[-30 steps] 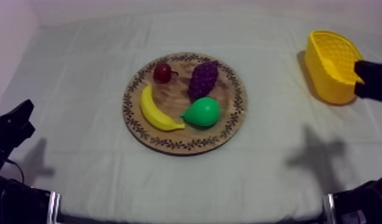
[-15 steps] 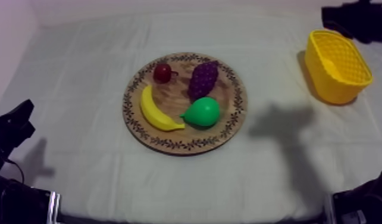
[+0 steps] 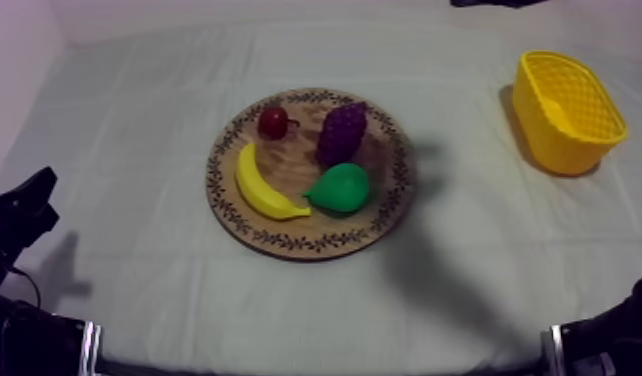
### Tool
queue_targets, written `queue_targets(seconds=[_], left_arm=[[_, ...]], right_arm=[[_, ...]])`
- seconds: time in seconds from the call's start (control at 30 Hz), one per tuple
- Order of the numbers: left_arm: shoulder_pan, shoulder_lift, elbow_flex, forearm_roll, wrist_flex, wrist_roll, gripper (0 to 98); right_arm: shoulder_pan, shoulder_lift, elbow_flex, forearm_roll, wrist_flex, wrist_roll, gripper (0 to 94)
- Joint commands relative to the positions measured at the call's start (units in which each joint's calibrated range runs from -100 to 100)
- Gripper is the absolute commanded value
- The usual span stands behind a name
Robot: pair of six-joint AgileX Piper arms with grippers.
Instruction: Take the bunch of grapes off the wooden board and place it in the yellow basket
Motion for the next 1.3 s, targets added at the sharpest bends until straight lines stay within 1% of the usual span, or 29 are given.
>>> queue_targets(seconds=[0.0, 0.17, 0.3, 0.5, 0.67, 0.93, 1.27], left_arm=[[-0.02, 0.0, -0.02, 0.01, 0.01, -0.01, 0.1], [-0.02, 0.0, -0.02, 0.01, 0.01, -0.01, 0.1], [-0.02, 0.0, -0.02, 0.01, 0.01, -0.01, 0.1], [-0.02, 0.0, -0.02, 0.01, 0.01, 0.0, 0.1], [-0.02, 0.0, -0.02, 0.01, 0.01, 0.01, 0.1], [-0.02, 0.0, -0.02, 0.01, 0.01, -0.01, 0.1], [-0.02, 0.0, -0.02, 0.01, 0.01, 0.03, 0.1]], right_arm=[[-1.11, 4.55, -2.99, 0.74, 2.49, -1.63, 0.2], [-1.6, 10.75, -8.49, 1.07, 5.54, -3.78, 0.2], [-1.53, 16.43, -14.91, 0.74, 9.9, -4.35, 0.2], [-0.74, 24.8, -26.41, -1.03, 17.27, -3.74, 0.2], [-0.52, 30.58, -33.78, -2.56, 21.45, -2.68, 0.2], [-0.12, 39.34, -39.81, -4.94, 23.45, -2.55, 0.2], [0.23, 44.14, -41.25, -5.77, 23.71, -2.95, 0.2]])
